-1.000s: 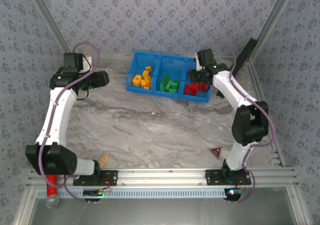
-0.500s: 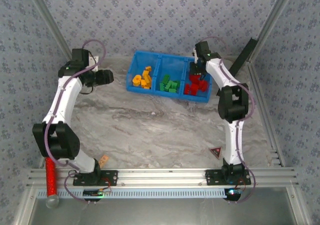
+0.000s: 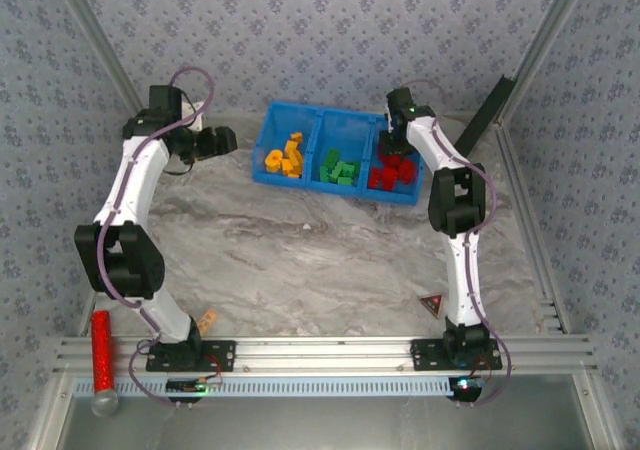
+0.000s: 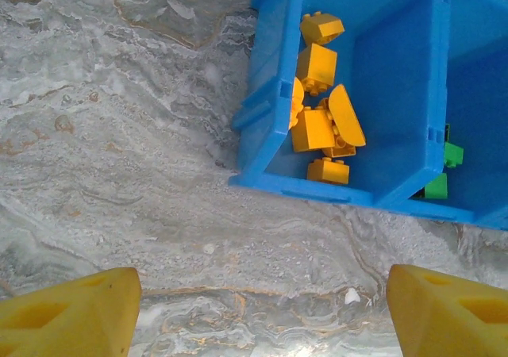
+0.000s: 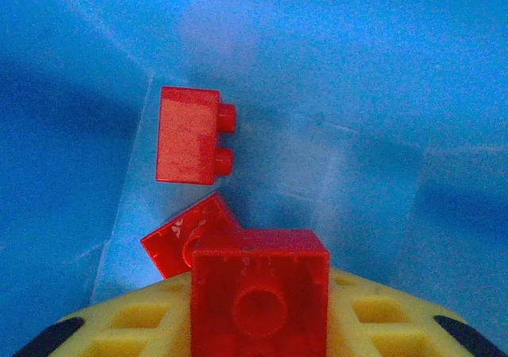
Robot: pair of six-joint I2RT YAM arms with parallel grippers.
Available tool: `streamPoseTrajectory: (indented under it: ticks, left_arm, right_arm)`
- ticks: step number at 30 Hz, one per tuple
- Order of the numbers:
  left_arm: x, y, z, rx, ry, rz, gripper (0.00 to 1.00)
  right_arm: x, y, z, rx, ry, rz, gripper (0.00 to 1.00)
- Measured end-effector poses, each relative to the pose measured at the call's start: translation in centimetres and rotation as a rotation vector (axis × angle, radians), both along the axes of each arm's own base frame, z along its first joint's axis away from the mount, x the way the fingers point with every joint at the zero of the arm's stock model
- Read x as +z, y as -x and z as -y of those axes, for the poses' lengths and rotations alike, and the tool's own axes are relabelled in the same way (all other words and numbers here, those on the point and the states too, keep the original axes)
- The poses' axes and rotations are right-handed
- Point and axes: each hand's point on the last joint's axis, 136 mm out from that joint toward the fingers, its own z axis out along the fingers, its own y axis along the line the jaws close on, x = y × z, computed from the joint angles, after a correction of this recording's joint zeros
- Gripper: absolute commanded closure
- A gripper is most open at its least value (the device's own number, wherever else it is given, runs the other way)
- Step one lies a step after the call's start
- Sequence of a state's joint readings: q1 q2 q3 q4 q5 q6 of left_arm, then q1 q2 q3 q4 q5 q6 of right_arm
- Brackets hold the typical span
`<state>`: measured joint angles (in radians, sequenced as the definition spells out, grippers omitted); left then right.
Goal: Sort the legos into containers by color
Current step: Place the lego in the container, then reset both arms
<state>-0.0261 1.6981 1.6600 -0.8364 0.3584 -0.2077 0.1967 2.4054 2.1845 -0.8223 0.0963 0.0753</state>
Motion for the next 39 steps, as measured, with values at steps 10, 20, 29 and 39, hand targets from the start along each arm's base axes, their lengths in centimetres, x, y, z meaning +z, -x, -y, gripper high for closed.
streamPoseTrajectory:
  ticks: [10, 20, 29, 39]
  left_arm:
    - [0.5, 0.1, -0.1, 0.008, -0.002, 0.013, 0.17]
    - [3.7, 3.2, -1.6, 0.06, -0.067, 0.179, 0.12]
    - [-6.7, 5.8, -6.0, 0.228, -0.254, 0.178, 0.0]
    - [-15.8, 7.3, -11.1, 0.388, -0.475, 0.288, 0.0]
  right_arm:
    - [2.6, 1.0, -0.8, 0.044, 0.021, 0.04, 0.46]
    - [9.6, 4.1, -1.4, 0.072, 0.005, 0.17, 0.08]
    - [13.3, 13.5, -1.6, 0.163, -0.059, 0.299, 0.0]
    - [14.4, 20.2, 0.2, 0.13, -0.073, 0.461, 0.0]
